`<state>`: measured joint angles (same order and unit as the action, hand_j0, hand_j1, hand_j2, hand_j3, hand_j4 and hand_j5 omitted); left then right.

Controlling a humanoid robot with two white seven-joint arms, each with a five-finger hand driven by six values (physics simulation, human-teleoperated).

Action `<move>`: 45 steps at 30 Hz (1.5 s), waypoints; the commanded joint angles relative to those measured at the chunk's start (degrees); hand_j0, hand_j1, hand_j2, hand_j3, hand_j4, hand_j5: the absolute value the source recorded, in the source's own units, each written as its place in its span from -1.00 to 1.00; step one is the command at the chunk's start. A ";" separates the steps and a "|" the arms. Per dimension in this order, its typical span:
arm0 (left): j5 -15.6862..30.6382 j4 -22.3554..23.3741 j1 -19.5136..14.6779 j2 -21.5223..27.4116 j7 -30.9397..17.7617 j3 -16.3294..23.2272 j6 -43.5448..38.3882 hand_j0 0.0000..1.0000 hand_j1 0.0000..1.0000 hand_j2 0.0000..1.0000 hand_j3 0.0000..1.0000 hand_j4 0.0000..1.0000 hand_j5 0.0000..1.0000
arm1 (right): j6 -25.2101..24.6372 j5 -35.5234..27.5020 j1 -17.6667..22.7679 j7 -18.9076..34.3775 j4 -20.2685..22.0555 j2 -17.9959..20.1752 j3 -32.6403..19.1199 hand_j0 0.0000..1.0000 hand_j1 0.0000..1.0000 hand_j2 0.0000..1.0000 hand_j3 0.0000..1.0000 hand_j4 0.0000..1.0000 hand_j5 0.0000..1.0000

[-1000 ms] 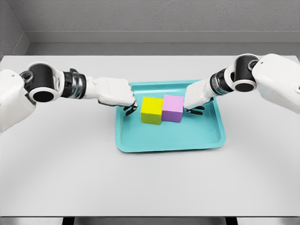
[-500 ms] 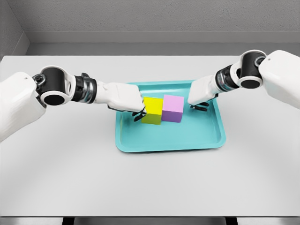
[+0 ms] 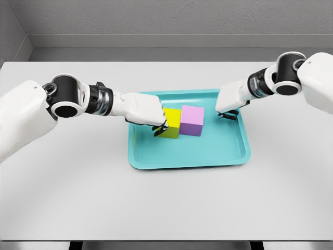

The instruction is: Push two cubes

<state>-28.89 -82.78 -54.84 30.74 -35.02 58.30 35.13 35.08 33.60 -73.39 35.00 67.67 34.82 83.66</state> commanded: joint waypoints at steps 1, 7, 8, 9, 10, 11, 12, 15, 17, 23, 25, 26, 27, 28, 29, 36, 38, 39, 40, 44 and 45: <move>1.29 0.25 0.00 0.29 0.02 -0.03 -0.13 -0.37 -0.37 -0.37 -0.37 -0.37 -0.37 | -0.08 -0.11 0.00 0.00 0.10 0.25 0.01 -0.58 -0.58 -0.58 -0.58 -0.58 -0.58; 1.55 -0.81 0.44 0.64 0.02 -0.03 -0.13 -0.37 -0.37 -0.37 -0.37 -0.37 -0.37 | -0.08 -0.11 -0.09 0.00 0.54 0.25 0.01 -0.57 -0.57 -0.57 -0.57 -0.57 -0.57; 1.90 -0.81 0.44 0.73 0.02 -0.03 -0.13 -0.37 -0.37 -0.37 -0.37 -0.37 -0.37 | -0.08 -0.11 -0.09 0.00 0.54 0.25 0.01 -0.57 -0.57 -0.57 -0.57 -0.57 -0.57; 2.08 -0.81 0.53 0.73 0.02 0.06 -0.13 -0.37 -0.37 -0.37 -0.37 -0.37 -0.37 | -0.08 -0.11 -0.09 0.00 0.54 0.25 0.01 -0.57 -0.57 -0.57 -0.57 -0.57 -0.57; 3.75 -0.81 0.44 0.73 0.02 1.02 -0.13 -0.37 -0.37 -0.37 -0.37 -0.37 -0.37 | -0.08 -0.11 -0.09 0.00 0.54 0.25 0.01 -0.57 -0.57 -0.57 -0.57 -0.57 -0.57; 4.80 -0.81 0.44 0.73 0.02 1.20 -0.13 -0.37 -0.37 -0.37 -0.37 -0.37 -0.37 | -0.08 -0.11 -0.09 0.00 0.54 0.33 0.01 -0.57 -0.57 -0.57 -0.57 -0.57 -0.57; 4.98 -0.81 0.53 0.82 0.02 1.20 -0.13 -0.37 -0.37 -0.37 -0.37 -0.37 -0.37 | -0.08 -0.11 -0.09 0.00 0.62 0.33 0.01 -0.57 -0.57 -0.57 -0.57 -0.57 -0.57; 7.00 -4.06 1.67 2.31 0.02 1.02 -0.13 -0.37 -0.37 -0.37 -0.37 -0.37 -0.37 | -0.08 -0.20 -0.26 0.00 0.71 0.33 0.01 -0.56 -0.56 -0.56 -0.56 -0.56 -0.56; 8.06 -5.73 2.02 3.10 0.02 0.76 -0.13 -0.37 -0.37 -0.37 -0.37 -0.37 -0.37 | -0.08 -0.20 -0.44 0.00 1.59 0.42 0.10 -0.56 -0.56 -0.56 -0.56 -0.56 -0.56; 2.26 -6.52 3.43 2.93 0.02 1.11 -0.13 -0.37 -0.37 -0.37 -0.37 -0.37 -0.37 | -0.08 -0.20 -0.44 0.00 3.17 1.30 0.10 -0.56 -0.56 -0.56 -0.56 -0.56 -0.56; 1.38 -6.52 3.16 2.66 0.02 1.11 -0.13 -0.38 -0.38 -0.38 -0.38 -0.38 -0.38 | -0.08 -0.20 -0.44 0.00 3.26 1.30 0.10 -0.56 -0.56 -0.56 -0.56 -0.56 -0.56; 0.94 -6.52 3.16 2.40 0.02 1.20 -0.13 -0.38 -0.38 -0.38 -0.38 -0.38 -0.38 | -0.08 -0.20 -0.44 0.00 3.26 1.30 0.10 -0.56 -0.56 -0.56 -0.56 -0.56 -0.56; -0.73 -6.87 3.16 1.61 0.02 1.20 -0.13 -0.38 -0.38 -0.38 -0.38 -0.38 -0.38 | -0.08 -0.29 -0.44 0.00 3.35 1.30 0.10 -0.56 -0.56 -0.56 -0.56 -0.56 -0.56; -1.52 -6.87 3.25 0.91 0.02 1.20 -0.13 -0.41 -0.41 -0.41 -0.41 -0.41 -0.41 | -0.08 -0.29 -0.44 0.00 3.35 1.30 0.10 -0.56 -0.56 -0.56 -0.56 -0.56 -0.56; -1.70 -6.96 3.34 0.82 0.02 1.29 -0.13 -0.41 -0.41 -0.41 -0.41 -0.41 -0.41 | -0.08 -0.29 -0.44 0.00 3.35 1.21 0.10 -0.56 -0.56 -0.56 -0.56 -0.56 -0.56; -2.31 -6.43 3.08 0.64 0.02 2.52 -0.13 -0.41 -0.41 -0.41 -0.41 -0.41 -0.41 | -0.08 -0.38 -0.44 0.00 3.35 1.56 0.10 -0.56 -0.56 -0.56 -0.56 -0.56 -0.56; -2.84 -6.17 2.99 -0.59 0.02 2.52 -0.13 -0.41 -0.41 -0.41 -0.41 -0.41 -0.41 | -0.08 -0.38 -0.44 0.00 3.35 1.56 0.10 -0.56 -0.56 -0.56 -0.56 -0.56 -0.56; -3.98 -5.82 2.99 -1.03 0.02 2.78 -0.13 -0.41 -0.41 -0.41 -0.41 -0.41 -0.41 | -0.08 -0.38 -0.44 0.00 3.35 1.65 0.10 -0.56 -0.56 -0.56 -0.56 -0.56 -0.56; -4.16 -4.67 2.99 -1.56 0.02 2.87 -0.13 -0.41 -0.41 -0.41 -0.41 -0.41 -0.41 | -0.08 -0.38 -0.44 0.00 3.35 1.65 0.10 -0.56 -0.56 -0.56 -0.56 -0.56 -0.56; -4.07 -3.80 2.90 -2.52 0.02 2.96 -0.13 -0.41 -0.41 -0.41 -0.41 -0.41 -0.41 | -0.08 -0.38 -0.44 0.00 3.35 1.65 0.10 -0.55 -0.55 -0.55 -0.55 -0.55 -0.55; -4.07 -3.71 2.73 -2.52 0.02 3.66 -0.13 -0.41 -0.41 -0.41 -0.41 -0.41 -0.41 | -0.08 -0.38 -0.44 0.00 3.35 1.65 0.10 -0.55 -0.55 -0.55 -0.55 -0.55 -0.55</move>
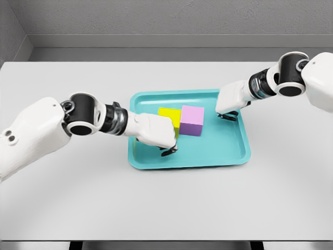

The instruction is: Push two cubes

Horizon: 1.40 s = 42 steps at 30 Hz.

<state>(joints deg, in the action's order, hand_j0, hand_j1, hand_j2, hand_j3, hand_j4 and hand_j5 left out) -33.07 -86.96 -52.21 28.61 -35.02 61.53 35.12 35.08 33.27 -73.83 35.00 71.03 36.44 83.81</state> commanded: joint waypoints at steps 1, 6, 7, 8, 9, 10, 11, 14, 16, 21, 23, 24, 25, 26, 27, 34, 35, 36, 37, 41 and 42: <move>0.11 0.47 0.00 -0.40 0.02 0.87 -0.12 -0.41 -0.41 -0.41 -0.41 -0.41 -0.41 | -0.08 -0.04 0.00 0.00 -0.01 0.03 -0.05 -0.55 -0.55 -0.55 -0.55 -0.55 -0.55; 0.02 0.65 0.09 -0.84 0.02 0.87 -0.12 -0.41 -0.41 -0.41 -0.41 -0.41 -0.41 | -0.08 -0.31 0.00 0.00 -0.01 0.03 -0.14 -0.53 -0.53 -0.53 -0.53 -0.53 -0.53; 0.02 1.09 0.09 -0.84 0.02 0.87 -0.12 -0.41 -0.41 -0.41 -0.41 -0.41 -0.41 | -0.08 -0.22 0.00 0.00 -0.10 0.03 -0.14 -0.52 -0.52 -0.52 -0.52 -0.52 -0.52; 0.02 1.26 0.09 -0.84 0.02 0.87 -0.12 -0.41 -0.41 -0.41 -0.41 -0.41 -0.41 | -0.08 -0.22 0.00 0.00 -0.01 0.03 -0.14 -0.52 -0.52 -0.52 -0.52 -0.52 -0.52; 0.02 2.14 0.09 -1.01 0.02 0.87 -0.12 -0.41 -0.41 -0.41 -0.41 -0.41 -0.41 | -0.08 -0.22 0.00 0.00 -0.01 0.03 -0.14 -0.52 -0.52 -0.52 -0.52 -0.52 -0.52; 0.02 2.67 0.09 -1.19 0.02 0.96 -0.12 -0.41 -0.41 -0.41 -0.41 -0.41 -0.41 | -0.08 -0.31 0.00 0.00 -0.01 0.03 -0.14 -0.52 -0.52 -0.52 -0.52 -0.52 -0.52; 0.02 3.02 0.09 -1.27 0.02 0.87 -0.12 -0.41 -0.41 -0.41 -0.41 -0.41 -0.41 | -0.08 -0.31 0.00 0.00 -0.01 0.03 -0.14 -0.53 -0.53 -0.53 -0.53 -0.53 -0.53; 0.02 3.99 0.09 -1.89 0.02 0.87 -0.12 -0.41 -0.41 -0.41 -0.41 -0.41 -0.41 | -0.08 -0.31 0.00 0.00 -0.01 0.03 -0.14 -0.57 -0.57 -0.57 -0.57 -0.57 -0.57; 0.02 3.90 0.09 -1.89 0.02 0.87 -0.12 -0.41 -0.41 -0.41 -0.41 -0.41 -0.41 | -0.08 -0.31 0.00 0.00 -0.01 -0.14 -0.05 -0.58 -0.58 -0.58 -0.58 -0.58 -0.58; 0.02 3.90 0.09 -1.89 0.02 0.78 -0.12 -0.41 -0.41 -0.41 -0.41 -0.41 -0.41 | -0.08 -0.31 0.00 0.00 -0.01 -0.05 0.04 -0.58 -0.58 -0.58 -0.58 -0.58 -0.58; 0.02 3.90 0.17 -1.89 0.02 0.78 -0.12 -0.41 -0.41 -0.41 -0.41 -0.41 -0.41 | -0.08 -0.31 0.00 0.00 -0.01 -0.05 0.04 -0.58 -0.58 -0.58 -0.58 -0.58 -0.58; 0.02 3.90 0.09 -1.89 0.02 0.78 -0.12 -0.41 -0.41 -0.41 -0.41 -0.41 -0.41 | -0.08 -0.31 0.00 0.00 -0.01 -0.14 -0.05 -0.58 -0.58 -0.58 -0.58 -0.58 -0.58; 0.02 3.90 0.18 -1.89 0.02 0.87 -0.12 -0.41 -0.41 -0.41 -0.41 -0.41 -0.41 | -0.08 -0.31 0.00 0.00 -0.01 -0.14 0.04 -0.58 -0.58 -0.58 -0.58 -0.58 -0.58; 0.02 3.90 0.18 -1.80 0.02 0.87 -0.12 -0.41 -0.41 -0.41 -0.41 -0.41 -0.41 | -0.08 -0.31 0.00 0.00 0.08 -0.14 0.04 -0.58 -0.58 -0.58 -0.58 -0.58 -0.58; 0.02 3.90 0.18 -1.63 0.02 0.87 -0.12 -0.41 -0.41 -0.41 -0.41 -0.41 -0.41 | -0.08 -0.31 0.00 0.00 0.17 -0.14 0.04 -0.58 -0.58 -0.58 -0.58 -0.58 -0.58; 0.02 4.87 0.09 -2.24 0.02 0.87 -0.12 -0.41 -0.41 -0.41 -0.41 -0.41 -0.41 | -0.08 -0.31 0.00 0.00 0.17 -0.49 0.12 -0.58 -0.58 -0.58 -0.58 -0.58 -0.58; 0.02 4.87 0.09 -2.33 0.02 0.87 -0.12 -0.41 -0.41 -0.41 -0.41 -0.41 -0.41 | -0.08 -0.31 0.00 0.00 0.17 -0.49 0.21 -0.58 -0.58 -0.58 -0.58 -0.58 -0.58; 0.02 4.95 0.09 -2.33 0.02 0.87 -0.12 -0.41 -0.41 -0.41 -0.41 -0.41 -0.41 | -0.08 -0.31 0.00 0.00 0.17 -0.58 0.21 -0.58 -0.58 -0.58 -0.58 -0.58 -0.58; 0.02 4.95 0.09 -2.33 0.02 0.87 -0.12 -0.41 -0.41 -0.41 -0.41 -0.41 -0.41 | -0.08 -0.31 0.09 0.00 0.17 -0.58 0.21 -0.58 -0.58 -0.58 -0.58 -0.58 -0.58; 0.02 5.66 0.00 -2.77 0.02 0.87 -0.12 -0.41 -0.41 -0.41 -0.41 -0.41 -0.41 | -0.08 -0.31 0.09 0.00 0.17 -0.76 0.39 -0.58 -0.58 -0.58 -0.58 -0.58 -0.58; 0.02 5.74 0.00 -2.77 0.02 0.87 -0.12 -0.41 -0.41 -0.41 -0.41 -0.41 -0.41 | -0.08 -0.31 0.09 0.00 0.17 -0.76 0.39 -0.58 -0.58 -0.58 -0.58 -0.58 -0.58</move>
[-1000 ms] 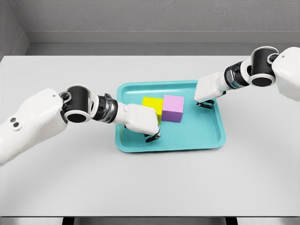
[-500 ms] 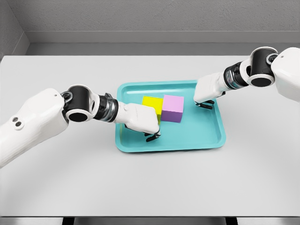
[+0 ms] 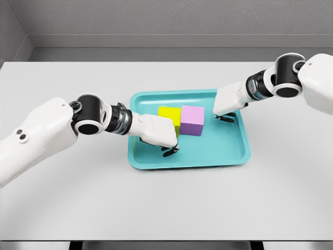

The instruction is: Push two cubes

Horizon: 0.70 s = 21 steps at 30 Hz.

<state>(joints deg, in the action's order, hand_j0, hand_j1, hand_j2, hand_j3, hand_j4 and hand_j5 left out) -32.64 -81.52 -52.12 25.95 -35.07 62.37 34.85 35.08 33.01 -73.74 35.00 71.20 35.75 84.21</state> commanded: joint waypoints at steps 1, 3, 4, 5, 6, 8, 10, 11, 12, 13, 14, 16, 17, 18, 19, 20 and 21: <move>-0.41 0.31 -0.09 -0.11 0.07 0.03 0.15 -0.41 -0.41 -0.41 -0.41 -0.41 -0.41 | -0.08 -0.05 -0.09 0.00 -0.01 -0.16 0.07 -0.58 -0.58 -0.58 -0.58 -0.58 -0.58; -0.41 0.23 -0.09 -0.11 0.07 -0.06 0.15 -0.41 -0.41 -0.41 -0.41 -0.41 -0.41 | -0.08 -0.05 -0.09 0.00 0.08 -0.16 0.25 -0.58 -0.58 -0.58 -0.58 -0.58 -0.58; -0.41 0.23 -0.09 -0.11 0.07 -0.06 0.15 -0.41 -0.41 -0.41 -0.41 -0.41 -0.41 | -0.08 -0.05 -0.09 0.00 0.08 -0.16 0.25 -0.58 -0.58 -0.58 -0.58 -0.58 -0.58; -0.41 0.23 -0.09 -0.02 0.07 -0.06 0.15 -0.41 -0.41 -0.41 -0.41 -0.41 -0.41 | -0.08 -0.05 -0.09 0.00 0.08 -0.16 0.08 -0.58 -0.58 -0.58 -0.58 -0.58 -0.58; -0.41 0.23 -0.09 -0.11 0.07 -0.06 0.15 -0.40 -0.40 -0.40 -0.40 -0.40 -0.40 | -0.08 -0.05 -0.09 0.00 0.08 -0.16 0.08 -0.58 -0.58 -0.58 -0.58 -0.58 -0.58; -0.32 0.14 -0.17 -0.19 0.07 0.03 0.15 -0.40 -0.40 -0.40 -0.40 -0.40 -0.40 | -0.08 -0.05 -0.09 0.00 0.52 -0.16 0.07 -0.58 -0.58 -0.58 -0.58 -0.58 -0.58; -0.23 -0.30 -0.09 -0.11 0.07 0.03 0.15 -0.40 -0.40 -0.40 -0.40 -0.40 -0.40 | -0.08 -0.05 -0.09 0.00 0.96 -0.07 0.25 -0.58 -0.58 -0.58 -0.58 -0.58 -0.58; -0.32 -0.13 -0.09 -0.11 0.07 0.03 0.15 -0.40 -0.40 -0.40 -0.40 -0.40 -0.40 | -0.08 -0.05 -0.09 0.00 1.04 -0.07 0.25 -0.58 -0.58 -0.58 -0.58 -0.58 -0.58; -0.32 0.05 -0.09 -0.11 0.07 0.03 0.15 -0.40 -0.40 -0.40 -0.40 -0.40 -0.40 | -0.08 -0.05 -0.09 0.00 1.04 -0.07 0.25 -0.58 -0.58 -0.58 -0.58 -0.58 -0.58; -0.32 0.14 -0.17 -0.11 0.07 0.03 0.15 -0.40 -0.40 -0.40 -0.40 -0.40 -0.40 | -0.08 -0.05 -0.09 0.00 1.31 -0.07 0.25 -0.58 -0.58 -0.58 -0.58 -0.58 -0.58; -0.32 0.23 -0.18 -0.11 0.07 0.03 0.15 -0.40 -0.40 -0.40 -0.40 -0.40 -0.40 | -0.08 -0.05 -0.09 0.00 1.40 -0.07 0.25 -0.58 -0.58 -0.58 -0.58 -0.58 -0.58; -0.32 0.31 -0.18 -0.11 0.07 0.03 0.15 -0.40 -0.40 -0.40 -0.40 -0.40 -0.40 | -0.08 -0.05 -0.09 0.00 1.48 -0.07 0.25 -0.58 -0.58 -0.58 -0.58 -0.58 -0.58; -0.32 0.31 -0.18 -0.11 0.07 0.03 0.15 -0.40 -0.40 -0.40 -0.40 -0.40 -0.40 | -0.08 -0.05 -0.09 0.00 1.48 -0.07 0.25 -0.58 -0.58 -0.58 -0.58 -0.58 -0.58; -0.32 0.31 -0.18 -0.11 0.07 0.03 0.15 -0.39 -0.39 -0.39 -0.39 -0.39 -0.39 | -0.08 -0.05 -0.09 0.00 1.48 -0.07 0.25 -0.58 -0.58 -0.58 -0.58 -0.58 -0.58; -0.32 0.31 -0.18 -0.19 0.07 0.03 0.15 -0.40 -0.40 -0.40 -0.40 -0.40 -0.40 | -0.08 -0.05 -0.09 0.00 1.48 -0.07 0.25 -0.58 -0.58 -0.58 -0.58 -0.58 -0.58; -0.32 0.58 -0.18 -0.28 0.07 0.03 0.15 -0.39 -0.39 -0.39 -0.39 -0.39 -0.39 | -0.08 -0.05 -0.09 0.00 1.48 -0.07 0.25 -0.58 -0.58 -0.58 -0.58 -0.58 -0.58; -0.32 0.84 -0.26 -0.37 0.07 0.03 0.15 -0.39 -0.39 -0.39 -0.39 -0.39 -0.39 | -0.08 -0.05 -0.09 0.00 1.48 -0.07 0.25 -0.58 -0.58 -0.58 -0.58 -0.58 -0.58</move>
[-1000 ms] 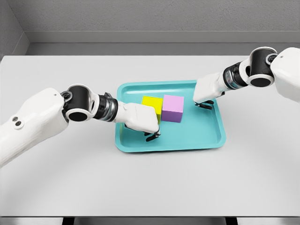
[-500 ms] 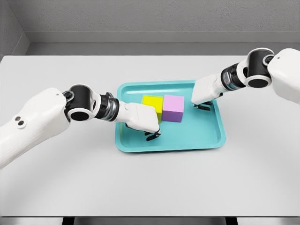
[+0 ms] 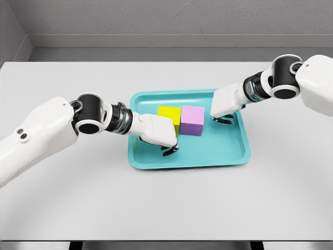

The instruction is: Push two cubes

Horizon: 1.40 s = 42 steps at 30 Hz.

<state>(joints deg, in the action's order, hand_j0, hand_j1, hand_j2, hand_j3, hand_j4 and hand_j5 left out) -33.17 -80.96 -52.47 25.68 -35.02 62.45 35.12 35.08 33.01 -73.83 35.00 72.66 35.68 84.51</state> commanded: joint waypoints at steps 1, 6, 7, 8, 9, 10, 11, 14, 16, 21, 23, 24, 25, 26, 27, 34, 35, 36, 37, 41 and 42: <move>0.21 0.54 0.09 -0.28 0.02 -0.05 -0.12 -0.39 -0.39 -0.39 -0.39 -0.39 -0.39 | -0.08 -0.05 0.00 0.00 0.03 0.00 -0.05 -0.58 -0.58 -0.58 -0.58 -0.58 -0.58; 0.21 1.42 -0.35 -0.63 0.02 -0.05 -0.12 -0.39 -0.39 -0.39 -0.39 -0.39 -0.39 | -0.08 -0.05 0.00 0.00 0.03 0.09 -0.05 -0.58 -0.58 -0.58 -0.58 -0.58 -0.58; 0.21 1.59 -0.35 -0.72 0.02 -0.05 -0.12 -0.39 -0.39 -0.39 -0.39 -0.39 -0.39 | -0.08 -0.05 0.00 0.00 0.03 0.09 -0.05 -0.58 -0.58 -0.58 -0.58 -0.58 -0.58; 0.21 1.85 -0.35 -0.89 0.02 -0.05 -0.12 -0.39 -0.39 -0.39 -0.39 -0.39 -0.39 | -0.08 -0.05 0.00 0.00 0.03 0.09 -0.05 -0.58 -0.58 -0.58 -0.58 -0.58 -0.58; 0.21 2.03 -0.35 -0.98 0.02 -0.05 -0.12 -0.39 -0.39 -0.39 -0.39 -0.39 -0.39 | -0.08 -0.05 0.00 0.00 0.03 0.09 -0.05 -0.58 -0.58 -0.58 -0.58 -0.58 -0.58; 0.21 1.94 -0.35 -0.98 0.02 -0.05 -0.12 -0.39 -0.39 -0.39 -0.39 -0.39 -0.39 | -0.08 -0.05 0.00 0.00 0.03 0.09 -0.05 -0.58 -0.58 -0.58 -0.58 -0.58 -0.58; 0.21 1.94 -0.35 -1.07 0.02 -0.05 -0.12 -0.39 -0.39 -0.39 -0.39 -0.39 -0.39 | -0.08 -0.05 0.00 0.00 0.03 0.09 -0.05 -0.58 -0.58 -0.58 -0.58 -0.58 -0.58; 0.12 1.77 -0.35 -1.42 0.02 -0.05 -0.12 -0.35 -0.35 -0.35 -0.35 -0.35 -0.35 | -0.08 -0.05 0.00 0.00 0.03 0.09 -0.05 -0.58 -0.58 -0.58 -0.58 -0.58 -0.58; 0.21 1.50 -0.35 -1.33 0.02 -0.05 -0.12 -0.35 -0.35 -0.35 -0.35 -0.35 -0.35 | -0.08 -0.05 0.00 0.00 0.03 0.00 -0.05 -0.58 -0.58 -0.58 -0.58 -0.58 -0.58; 0.21 0.27 0.00 -0.98 0.02 -0.05 -0.12 -0.35 -0.35 -0.35 -0.35 -0.35 -0.35 | -0.08 -0.05 0.00 0.00 -0.06 -0.17 0.22 -0.58 -0.58 -0.58 -0.58 -0.58 -0.58; 0.30 -0.17 0.00 -0.89 0.02 -0.05 -0.12 -0.35 -0.35 -0.35 -0.35 -0.35 -0.35 | -0.08 -0.05 0.00 0.00 -0.15 -0.26 0.30 -0.58 -0.58 -0.58 -0.58 -0.58 -0.58; 0.30 -0.60 0.00 -0.89 0.02 -0.05 -0.12 -0.35 -0.35 -0.35 -0.35 -0.35 -0.35 | -0.08 -0.05 0.00 0.00 -0.15 -0.35 0.39 -0.58 -0.58 -0.58 -0.58 -0.58 -0.58; 0.47 -0.96 0.00 -0.72 0.02 -0.05 -0.12 -0.35 -0.35 -0.35 -0.35 -0.35 -0.35 | -0.08 -0.05 0.00 0.00 -0.50 -0.70 0.48 -0.58 -0.58 -0.58 -0.58 -0.58 -0.58; 0.56 -1.13 0.00 -0.72 0.02 -0.05 -0.12 -0.35 -0.35 -0.35 -0.35 -0.35 -0.35 | -0.08 -0.05 0.00 0.00 -0.59 -0.70 0.66 -0.58 -0.58 -0.58 -0.58 -0.58 -0.58; 0.65 -1.66 0.00 -0.54 0.02 -0.05 -0.12 -0.35 -0.35 -0.35 -0.35 -0.35 -0.35 | -0.08 -0.05 0.09 0.00 -0.68 -0.70 0.65 -0.58 -0.58 -0.58 -0.58 -0.58 -0.58; 1.00 -4.30 -0.09 0.95 0.02 -0.05 -0.12 -0.35 -0.35 -0.35 -0.35 -0.35 -0.35 | -0.08 -0.05 0.26 0.00 -1.38 -0.79 0.65 -0.58 -0.58 -0.58 -0.58 -0.58 -0.58; 1.27 -5.09 0.00 1.22 0.02 -0.05 -0.12 -0.35 -0.35 -0.35 -0.35 -0.35 -0.35 | -0.08 -0.05 0.26 0.00 -1.38 -0.97 0.66 -0.58 -0.58 -0.58 -0.58 -0.58 -0.58; 1.62 -5.53 0.00 1.83 0.02 -0.05 -0.12 -0.35 -0.35 -0.35 -0.35 -0.35 -0.35 | -0.08 -0.05 0.35 0.00 -1.73 -1.67 0.66 -0.58 -0.58 -0.58 -0.58 -0.58 -0.58; 1.97 -6.40 -0.09 2.53 0.02 -0.05 -0.12 -0.35 -0.35 -0.35 -0.35 -0.35 -0.35 | -0.08 -0.05 0.44 0.00 -1.82 -1.84 0.66 -0.58 -0.58 -0.58 -0.58 -0.58 -0.58; 3.11 -8.95 -0.09 5.08 0.02 -0.14 -0.12 -0.35 -0.35 -0.35 -0.35 -0.35 -0.35 | -0.08 -0.05 0.44 0.00 -1.82 -2.37 0.66 -0.58 -0.58 -0.58 -0.58 -0.58 -0.58; 3.29 -9.22 -0.09 5.70 0.02 -0.14 -0.12 -0.35 -0.35 -0.35 -0.35 -0.35 -0.35 | -0.08 -0.05 0.44 0.00 -1.82 -2.72 0.66 -0.58 -0.58 -0.58 -0.58 -0.58 -0.58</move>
<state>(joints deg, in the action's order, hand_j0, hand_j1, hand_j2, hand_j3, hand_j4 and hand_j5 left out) -30.64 -89.03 -52.56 30.10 -35.02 62.41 35.13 35.08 33.01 -73.39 35.00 70.91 33.41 85.21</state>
